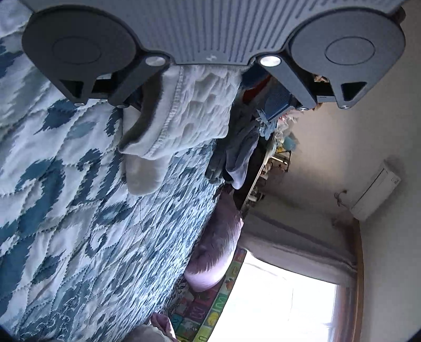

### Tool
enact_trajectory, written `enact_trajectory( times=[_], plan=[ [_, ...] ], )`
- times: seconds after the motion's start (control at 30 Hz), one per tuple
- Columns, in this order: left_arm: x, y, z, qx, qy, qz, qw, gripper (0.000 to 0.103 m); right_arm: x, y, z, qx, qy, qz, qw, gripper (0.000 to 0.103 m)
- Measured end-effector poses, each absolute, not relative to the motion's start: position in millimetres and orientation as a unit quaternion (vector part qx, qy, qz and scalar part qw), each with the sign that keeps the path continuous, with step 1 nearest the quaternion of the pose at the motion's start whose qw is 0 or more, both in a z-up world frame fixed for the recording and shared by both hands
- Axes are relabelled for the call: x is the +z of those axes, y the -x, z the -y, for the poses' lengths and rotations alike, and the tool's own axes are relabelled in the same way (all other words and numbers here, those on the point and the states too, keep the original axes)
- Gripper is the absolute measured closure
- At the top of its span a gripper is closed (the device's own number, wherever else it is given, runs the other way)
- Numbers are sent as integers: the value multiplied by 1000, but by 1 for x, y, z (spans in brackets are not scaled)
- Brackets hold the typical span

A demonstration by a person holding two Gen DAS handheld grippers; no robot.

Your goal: Fold clothes

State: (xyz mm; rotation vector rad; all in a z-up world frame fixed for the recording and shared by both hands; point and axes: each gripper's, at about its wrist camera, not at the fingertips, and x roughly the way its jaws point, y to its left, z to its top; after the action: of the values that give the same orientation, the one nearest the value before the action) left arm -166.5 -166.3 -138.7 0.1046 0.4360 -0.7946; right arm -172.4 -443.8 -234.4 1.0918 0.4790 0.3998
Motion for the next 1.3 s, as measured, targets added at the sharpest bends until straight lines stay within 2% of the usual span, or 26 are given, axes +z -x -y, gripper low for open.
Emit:
enact_trajectory(
  times=[0.03, 0.07, 0.17, 0.37, 0.4, 0.47, 0.5, 0.53, 0.6, 0.63, 0.67, 0.9, 1.3],
  plan=[
    [-135, 166, 149, -370, -40, -213, 903, 42, -234, 172, 442, 185, -506, -228, 811, 42],
    [-134, 168, 135, -358, -39, -220, 906, 44, -233, 171, 440, 184, -499, -235, 813, 51],
    [-133, 177, 92, -306, -41, -243, 920, 47, -224, 171, 431, 192, -471, -249, 824, 59],
    [-156, 207, 52, -274, 19, -319, 907, 47, -205, 178, 414, 187, -389, -269, 861, 59],
    [-161, 212, 50, -269, 23, -331, 904, 47, -204, 179, 414, 184, -385, -267, 864, 63],
    [-170, 221, 47, -261, 32, -354, 898, 49, -200, 175, 413, 180, -371, -262, 873, 86],
    [-175, 225, 45, -256, 36, -365, 894, 61, -198, 171, 414, 178, -365, -257, 877, 89],
    [-180, 230, 43, -252, 40, -376, 891, 76, -195, 168, 415, 179, -362, -250, 880, 90],
    [-183, 240, 48, -246, 35, -378, 892, 84, -188, 162, 420, 178, -357, -231, 887, 91],
    [-182, 245, 54, -245, 25, -370, 896, 91, -186, 159, 423, 177, -358, -222, 890, 92],
    [-178, 251, 63, -247, 5, -356, 901, 93, -185, 159, 427, 174, -361, -217, 890, 93],
    [-159, 274, 121, -279, -82, -299, 909, 95, -188, 157, 466, 154, -403, -191, 882, 93],
    [-189, 255, 164, -309, -87, -349, 881, 97, -196, 144, 491, 156, -424, -162, 877, 93]
  ],
)
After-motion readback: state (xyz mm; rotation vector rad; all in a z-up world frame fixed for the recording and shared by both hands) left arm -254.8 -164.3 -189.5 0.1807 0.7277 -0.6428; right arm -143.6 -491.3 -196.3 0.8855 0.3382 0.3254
